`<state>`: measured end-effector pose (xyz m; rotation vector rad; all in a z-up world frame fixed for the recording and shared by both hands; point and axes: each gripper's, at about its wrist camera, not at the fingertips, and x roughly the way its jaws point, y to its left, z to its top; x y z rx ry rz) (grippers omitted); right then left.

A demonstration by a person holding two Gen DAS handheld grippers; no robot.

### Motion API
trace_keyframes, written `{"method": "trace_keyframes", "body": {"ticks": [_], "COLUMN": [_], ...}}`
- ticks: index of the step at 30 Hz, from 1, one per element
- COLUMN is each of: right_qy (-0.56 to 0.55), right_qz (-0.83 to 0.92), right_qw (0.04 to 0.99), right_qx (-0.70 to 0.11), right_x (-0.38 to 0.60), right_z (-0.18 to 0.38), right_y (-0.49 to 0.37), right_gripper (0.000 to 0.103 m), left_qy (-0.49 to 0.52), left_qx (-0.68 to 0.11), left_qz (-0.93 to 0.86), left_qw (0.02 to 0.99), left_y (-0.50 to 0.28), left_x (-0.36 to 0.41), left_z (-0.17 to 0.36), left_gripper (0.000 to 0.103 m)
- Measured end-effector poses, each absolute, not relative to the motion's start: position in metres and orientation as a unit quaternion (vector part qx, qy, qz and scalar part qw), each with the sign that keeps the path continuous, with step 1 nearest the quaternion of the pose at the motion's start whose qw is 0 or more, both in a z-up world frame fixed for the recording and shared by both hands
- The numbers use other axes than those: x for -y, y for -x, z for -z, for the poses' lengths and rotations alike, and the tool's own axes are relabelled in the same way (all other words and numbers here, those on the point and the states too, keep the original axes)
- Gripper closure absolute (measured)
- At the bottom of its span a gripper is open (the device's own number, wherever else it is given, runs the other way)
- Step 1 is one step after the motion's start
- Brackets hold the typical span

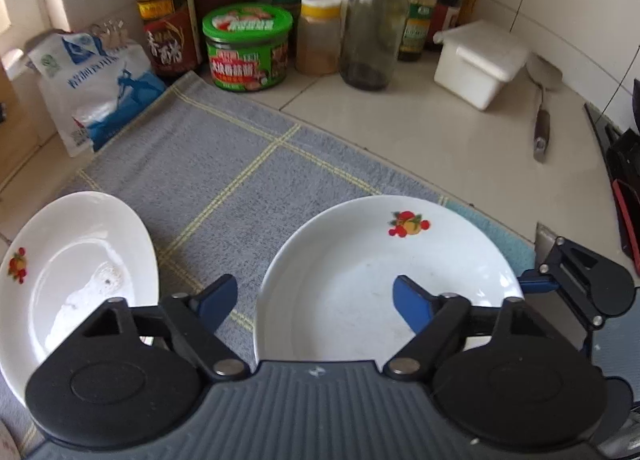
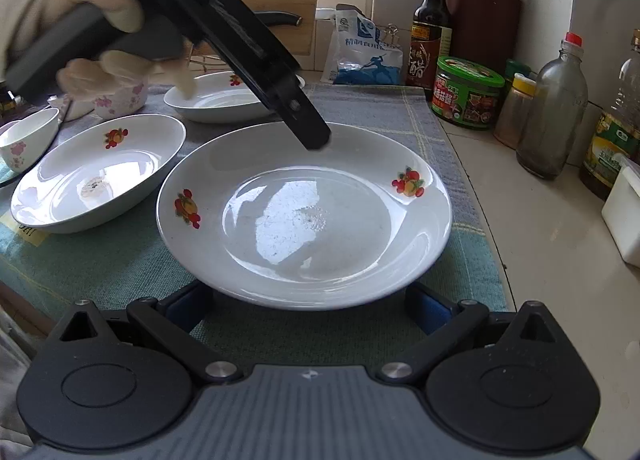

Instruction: Organize plates and bowls

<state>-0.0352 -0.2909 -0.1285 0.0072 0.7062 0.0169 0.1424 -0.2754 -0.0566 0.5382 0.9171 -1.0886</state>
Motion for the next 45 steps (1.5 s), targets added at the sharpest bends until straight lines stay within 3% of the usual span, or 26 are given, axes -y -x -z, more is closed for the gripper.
{"method": "trace_keyframes", "body": {"ticks": [8,45], "right_qy": [-0.005,0.023], "right_qz": [-0.008,-0.021], "right_qw": [0.937,0.930], "right_qx": [-0.350,-0.366], "right_x": [0.292,0.312], "right_z": [0.129,0.115], "right_y": [0.032,-0.004], "right_gripper": [0.000,0.000], "left_qy": [-0.238,-0.245], "left_qx": [-0.462,-0.452], "left_qz": [0.510,0.509], "left_qw": [0.685,0.690], "left_y": [-0.158,-0.189], "left_x": [0.289,0.323], "left_z": [0.069,0.063], "left_gripper": [0.035,0.035]}}
